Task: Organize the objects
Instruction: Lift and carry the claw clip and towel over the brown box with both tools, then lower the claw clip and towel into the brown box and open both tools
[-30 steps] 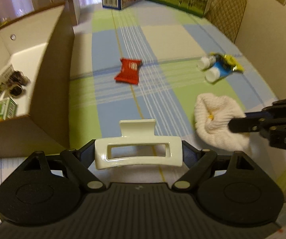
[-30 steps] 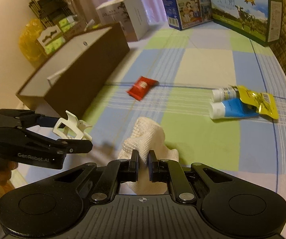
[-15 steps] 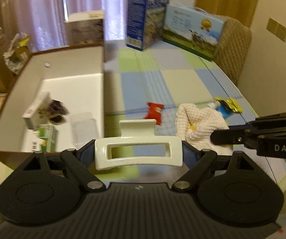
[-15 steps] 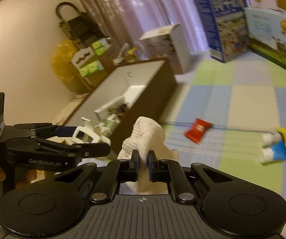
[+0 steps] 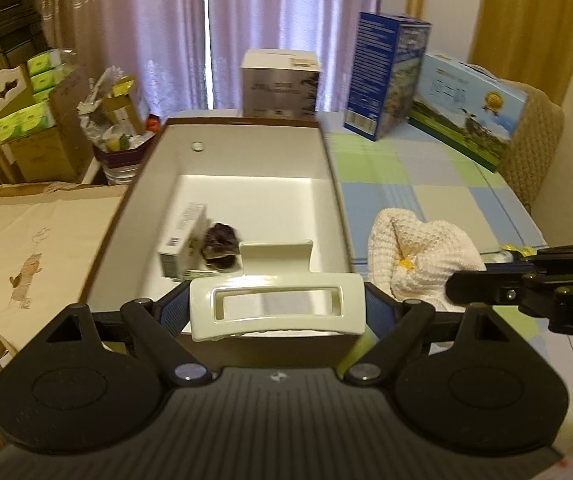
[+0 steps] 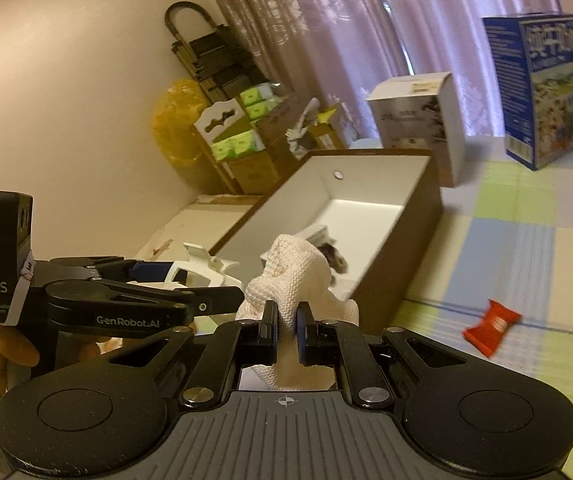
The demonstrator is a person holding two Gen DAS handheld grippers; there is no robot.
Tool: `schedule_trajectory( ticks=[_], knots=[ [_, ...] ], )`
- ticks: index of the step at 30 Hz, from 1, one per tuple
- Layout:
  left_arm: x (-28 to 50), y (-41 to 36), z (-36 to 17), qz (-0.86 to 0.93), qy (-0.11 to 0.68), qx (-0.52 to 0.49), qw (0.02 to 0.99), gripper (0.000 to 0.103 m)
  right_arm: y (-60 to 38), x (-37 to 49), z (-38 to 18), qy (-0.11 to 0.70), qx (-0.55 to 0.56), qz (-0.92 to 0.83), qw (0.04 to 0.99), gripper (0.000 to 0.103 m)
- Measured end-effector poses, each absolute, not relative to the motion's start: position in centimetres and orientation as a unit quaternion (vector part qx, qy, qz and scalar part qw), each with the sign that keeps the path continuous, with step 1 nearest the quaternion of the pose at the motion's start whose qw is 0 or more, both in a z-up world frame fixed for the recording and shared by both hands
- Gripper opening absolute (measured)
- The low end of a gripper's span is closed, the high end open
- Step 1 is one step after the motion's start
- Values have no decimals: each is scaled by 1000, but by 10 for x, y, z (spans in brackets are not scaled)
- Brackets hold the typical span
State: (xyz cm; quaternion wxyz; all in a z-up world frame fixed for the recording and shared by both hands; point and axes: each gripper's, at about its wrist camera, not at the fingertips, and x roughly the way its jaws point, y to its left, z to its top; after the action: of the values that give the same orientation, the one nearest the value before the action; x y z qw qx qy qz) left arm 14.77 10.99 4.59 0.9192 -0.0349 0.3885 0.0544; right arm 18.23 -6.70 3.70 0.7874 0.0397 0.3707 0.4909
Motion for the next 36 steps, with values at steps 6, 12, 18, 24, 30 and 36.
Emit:
schedule_trajectory(
  ticks=[6,12,18,24,30,36],
  knots=[
    [155,137,45,71,388,-36,918,84,-33,196,34,367,33,498,785,6],
    [175,163,39,80,390,-33,917,84,-3,221,30,366,23,487,793,6],
    [212,185,26,80,404,-25,911,84,20,255,13,382,12,457,803,6],
    [253,195,9,71,417,-21,906,84,37,287,-1,393,5,430,813,6],
    [285,205,-3,63,428,-20,901,84,49,314,-10,392,7,407,825,6],
    [309,211,-11,57,432,-10,900,84,56,333,-14,375,19,387,842,8]
  ],
)
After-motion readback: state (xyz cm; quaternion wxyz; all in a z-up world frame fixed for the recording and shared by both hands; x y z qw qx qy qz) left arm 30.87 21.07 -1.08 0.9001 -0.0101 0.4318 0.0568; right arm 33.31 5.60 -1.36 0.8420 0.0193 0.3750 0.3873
